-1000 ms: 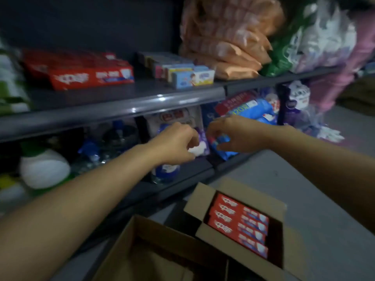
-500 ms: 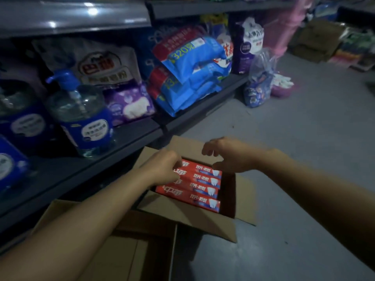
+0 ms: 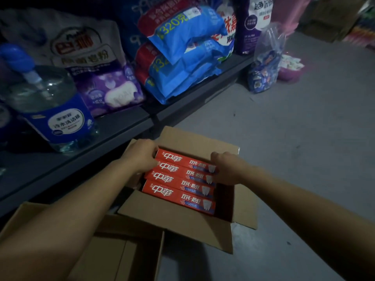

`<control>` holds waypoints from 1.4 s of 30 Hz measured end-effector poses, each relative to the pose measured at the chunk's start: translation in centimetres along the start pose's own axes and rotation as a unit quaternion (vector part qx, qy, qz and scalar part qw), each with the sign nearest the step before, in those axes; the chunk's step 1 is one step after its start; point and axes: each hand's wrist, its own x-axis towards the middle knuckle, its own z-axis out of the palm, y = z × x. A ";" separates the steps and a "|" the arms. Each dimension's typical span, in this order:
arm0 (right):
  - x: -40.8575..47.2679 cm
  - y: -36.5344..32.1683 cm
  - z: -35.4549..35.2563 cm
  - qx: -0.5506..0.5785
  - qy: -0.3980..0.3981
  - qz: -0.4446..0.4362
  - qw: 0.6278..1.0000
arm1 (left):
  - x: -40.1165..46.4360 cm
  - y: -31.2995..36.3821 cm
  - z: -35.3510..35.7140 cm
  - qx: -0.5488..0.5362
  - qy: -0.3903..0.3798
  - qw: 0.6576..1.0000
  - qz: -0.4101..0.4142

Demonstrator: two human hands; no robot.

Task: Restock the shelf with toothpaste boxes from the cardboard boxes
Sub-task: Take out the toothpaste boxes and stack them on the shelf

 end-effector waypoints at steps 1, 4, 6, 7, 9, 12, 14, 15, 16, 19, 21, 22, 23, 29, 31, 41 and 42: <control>0.2 -0.1 0.0 0.002 0.003 0.008 1.000 | 0.1 0.0 0.0 -0.001 -0.001 1.000 -0.004; 0.6 -0.4 0.3 0.012 0.001 0.030 0.999 | 0.6 0.0 0.2 -0.007 -0.006 1.000 -0.011; 0.7 -0.6 0.5 0.029 -0.006 0.037 0.999 | 0.9 -0.1 0.4 -0.015 -0.012 1.000 -0.018; 0.8 -0.7 0.6 0.038 -0.008 0.037 0.999 | 1.0 -0.3 0.6 -0.020 -0.015 0.999 -0.021; 0.9 -0.8 0.6 0.062 -0.012 0.040 0.997 | 1.3 -0.6 0.8 -0.029 -0.023 0.999 -0.025; 1.1 -0.8 0.5 0.099 -0.011 0.057 0.993 | 1.6 -1.0 1.1 -0.055 -0.036 0.997 -0.032; 1.2 -0.9 0.7 0.118 -0.009 0.065 0.991 | 1.7 -1.1 1.0 -0.061 -0.036 0.997 -0.032; 1.3 -0.9 0.7 0.124 -0.007 0.069 0.990 | 1.8 -1.2 1.0 -0.061 -0.035 0.997 -0.031; 1.3 -1.0 0.7 0.127 -0.005 0.071 0.989 | 2.0 -1.2 0.9 -0.061 -0.034 0.997 -0.031; 1.4 -1.1 0.6 0.127 -0.005 0.073 0.989 | 2.3 -1.2 0.8 -0.063 -0.038 0.997 -0.037; 1.6 -1.1 0.6 0.125 0.003 0.073 0.990 | 2.5 -1.2 0.9 -0.079 -0.047 0.995 -0.040; 1.7 -1.1 0.7 0.124 0.010 0.073 0.989 | 2.6 -1.2 1.0 -0.084 -0.049 0.994 -0.041; 1.9 -1.2 0.8 0.124 0.015 0.073 0.989 | 2.7 -1.2 1.0 -0.087 -0.050 0.994 -0.041; 3.0 -1.0 1.2 0.143 0.049 0.083 0.985 | 3.0 -1.6 1.2 -0.108 -0.044 0.992 -0.046; 3.4 -1.0 1.3 0.131 0.082 0.081 0.985 | 3.1 -1.9 1.2 -0.113 -0.034 0.992 -0.046; 3.3 -0.3 -1.0 0.059 0.111 -0.001 0.992 | 3.1 -2.3 0.4 -0.076 -0.025 0.996 -0.033; 3.1 -0.2 -1.8 0.064 0.118 -0.011 0.991 | 3.0 -2.3 0.0 -0.065 -0.020 0.997 -0.031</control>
